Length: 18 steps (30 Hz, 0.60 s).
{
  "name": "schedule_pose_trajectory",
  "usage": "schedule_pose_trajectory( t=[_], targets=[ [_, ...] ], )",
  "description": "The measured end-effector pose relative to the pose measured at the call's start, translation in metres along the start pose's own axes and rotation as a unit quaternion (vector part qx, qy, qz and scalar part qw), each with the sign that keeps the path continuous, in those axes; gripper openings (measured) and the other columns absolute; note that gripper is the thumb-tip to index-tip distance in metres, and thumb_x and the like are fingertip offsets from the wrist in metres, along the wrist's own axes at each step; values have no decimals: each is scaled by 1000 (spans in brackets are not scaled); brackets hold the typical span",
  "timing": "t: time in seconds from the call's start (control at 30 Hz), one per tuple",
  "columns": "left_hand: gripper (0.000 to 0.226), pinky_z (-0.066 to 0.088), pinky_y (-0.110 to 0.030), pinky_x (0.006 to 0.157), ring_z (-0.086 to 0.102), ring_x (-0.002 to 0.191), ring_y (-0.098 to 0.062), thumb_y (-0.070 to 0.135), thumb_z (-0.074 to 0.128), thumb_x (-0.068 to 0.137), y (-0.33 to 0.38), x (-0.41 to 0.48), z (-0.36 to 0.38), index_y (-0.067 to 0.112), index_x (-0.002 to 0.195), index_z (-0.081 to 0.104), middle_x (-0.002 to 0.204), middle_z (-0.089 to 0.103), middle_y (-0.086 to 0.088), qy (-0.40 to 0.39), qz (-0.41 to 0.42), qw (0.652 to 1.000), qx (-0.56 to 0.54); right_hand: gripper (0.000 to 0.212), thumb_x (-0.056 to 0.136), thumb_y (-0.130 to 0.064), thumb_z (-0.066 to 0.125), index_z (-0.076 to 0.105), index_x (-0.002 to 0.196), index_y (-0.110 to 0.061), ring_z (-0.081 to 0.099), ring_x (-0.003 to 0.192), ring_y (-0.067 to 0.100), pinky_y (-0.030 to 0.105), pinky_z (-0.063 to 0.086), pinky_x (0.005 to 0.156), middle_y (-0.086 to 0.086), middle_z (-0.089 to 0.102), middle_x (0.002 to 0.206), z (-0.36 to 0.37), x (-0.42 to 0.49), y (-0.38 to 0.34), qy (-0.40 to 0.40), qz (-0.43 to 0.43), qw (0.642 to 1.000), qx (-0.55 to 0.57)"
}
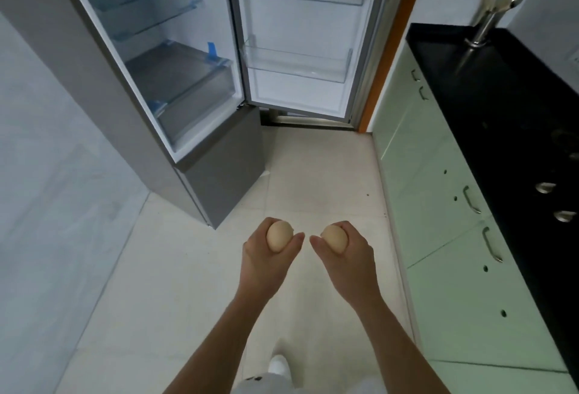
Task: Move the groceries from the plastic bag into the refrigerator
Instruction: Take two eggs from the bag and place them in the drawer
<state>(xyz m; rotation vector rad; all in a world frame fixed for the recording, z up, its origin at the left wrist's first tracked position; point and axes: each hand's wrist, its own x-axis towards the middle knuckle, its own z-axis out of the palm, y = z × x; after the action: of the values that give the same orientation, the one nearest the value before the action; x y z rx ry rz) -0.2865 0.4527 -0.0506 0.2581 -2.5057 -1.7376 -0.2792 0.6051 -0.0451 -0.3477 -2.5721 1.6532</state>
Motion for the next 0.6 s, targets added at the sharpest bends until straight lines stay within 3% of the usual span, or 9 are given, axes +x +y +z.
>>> schedule_pose_trajectory(
  t=[0.17,0.47,0.6],
  targets=[
    [21,57,-36,53,61,63,-15,35,78,80,-11,36,-16,26,81,58,72,63,9,28,-30,999,-13,23,81,-35,77,57,81,-25,58,63,6,17,48,55,-9,62,70,32,37,-14,-31,-4,999,-2],
    [23,59,-32,54,65,66,-15,42,76,80,-27,120,-28,30,88,57,75,62,8,103,-37,994,26,22,84,-33,77,59,86,-20,60,66,11,11,47,56,-4,64,76,85,128,-30,-92,-50,994,-9],
    [25,53,-22,53,64,68,-13,41,75,81,-19,175,-19,26,93,59,78,61,8,136,-47,989,35,23,85,-36,75,58,91,-22,62,68,10,7,46,55,-7,62,79,98,192,-42,-110,-78,991,-17]
  ],
)
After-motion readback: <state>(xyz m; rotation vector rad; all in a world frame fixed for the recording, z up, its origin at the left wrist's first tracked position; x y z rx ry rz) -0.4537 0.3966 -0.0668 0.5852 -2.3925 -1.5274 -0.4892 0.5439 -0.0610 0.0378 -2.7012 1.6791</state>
